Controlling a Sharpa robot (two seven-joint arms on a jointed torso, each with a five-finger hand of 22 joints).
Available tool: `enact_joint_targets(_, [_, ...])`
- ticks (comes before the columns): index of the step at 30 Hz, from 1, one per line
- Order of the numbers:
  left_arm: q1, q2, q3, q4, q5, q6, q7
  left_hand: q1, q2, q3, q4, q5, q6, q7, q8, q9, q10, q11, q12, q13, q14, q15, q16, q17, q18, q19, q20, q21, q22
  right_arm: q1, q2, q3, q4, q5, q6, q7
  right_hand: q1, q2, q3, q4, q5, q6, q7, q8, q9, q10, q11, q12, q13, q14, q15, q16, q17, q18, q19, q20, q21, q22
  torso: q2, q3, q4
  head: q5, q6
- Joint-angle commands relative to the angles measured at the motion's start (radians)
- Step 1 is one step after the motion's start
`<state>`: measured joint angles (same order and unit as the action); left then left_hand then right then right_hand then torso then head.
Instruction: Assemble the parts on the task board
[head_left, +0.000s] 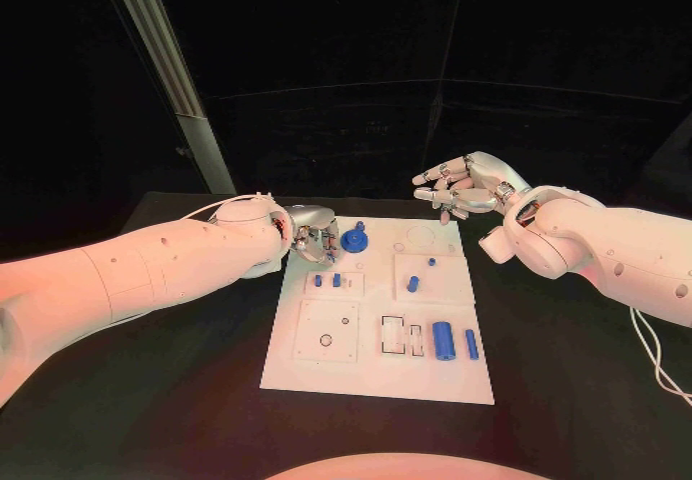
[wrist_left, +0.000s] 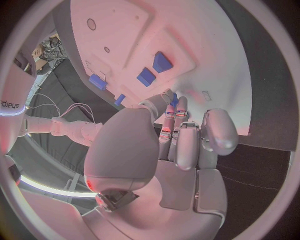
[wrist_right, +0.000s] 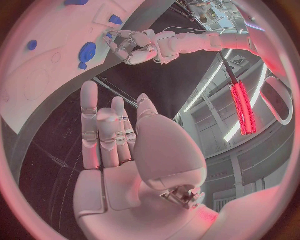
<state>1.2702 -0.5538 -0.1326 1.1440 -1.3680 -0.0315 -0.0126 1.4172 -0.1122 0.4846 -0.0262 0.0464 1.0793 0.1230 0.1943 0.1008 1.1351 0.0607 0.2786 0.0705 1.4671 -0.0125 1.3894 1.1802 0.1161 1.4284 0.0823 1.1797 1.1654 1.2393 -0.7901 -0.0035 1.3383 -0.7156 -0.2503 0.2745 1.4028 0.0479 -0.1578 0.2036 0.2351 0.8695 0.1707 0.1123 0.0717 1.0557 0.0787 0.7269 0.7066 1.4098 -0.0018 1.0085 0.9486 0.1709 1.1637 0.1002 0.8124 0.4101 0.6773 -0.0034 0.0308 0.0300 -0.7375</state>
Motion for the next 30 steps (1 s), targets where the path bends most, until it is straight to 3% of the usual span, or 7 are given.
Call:
enact_joint_targets(1, [-0.004, 0.006, -0.002, 0.002, 0.004, 0.020, 0.000, -0.009, 0.002, 0.003, -0.001, 0.002, 0.008, 0.002, -0.007, -0.001, 0.008, 0.000, -0.004, -0.001, 0.019, -0.007, -0.004, -0.001, -0.021, 0.005, -0.002, 0.004, 0.001, 0.002, 0.000, 0.001, 0.001, 0.000, 0.005, 0.010, 0.002, 0.005, -0.001, -0.005, 0.006, -0.010, 0.000, 0.003, 0.001, -0.008, 0.002, 0.004, -0.001, 0.000, 0.000, -0.003, 0.001, 0.014, 0.006, 0.001, -0.006, -0.001, 0.000, 0.0001, -0.0006, 0.000, -0.001])
enact_joint_targets(30, [-0.004, 0.014, -0.003, 0.004, 0.005, 0.027, -0.001, -0.039, -0.020, -0.020, -0.008, 0.002, 0.005, -0.001, -0.020, -0.005, 0.033, -0.005, 0.000, 0.013, 0.020, -0.013, -0.002, -0.003, -0.022, 0.006, -0.006, 0.009, 0.011, 0.002, 0.000, 0.001, 0.001, 0.000, 0.004, 0.009, 0.002, 0.005, -0.001, -0.005, 0.006, -0.010, 0.000, 0.003, 0.001, -0.008, 0.002, 0.004, -0.001, 0.000, 0.000, -0.003, 0.001, 0.014, 0.006, 0.001, -0.006, -0.001, 0.000, 0.0000, -0.0006, -0.003, -0.003])
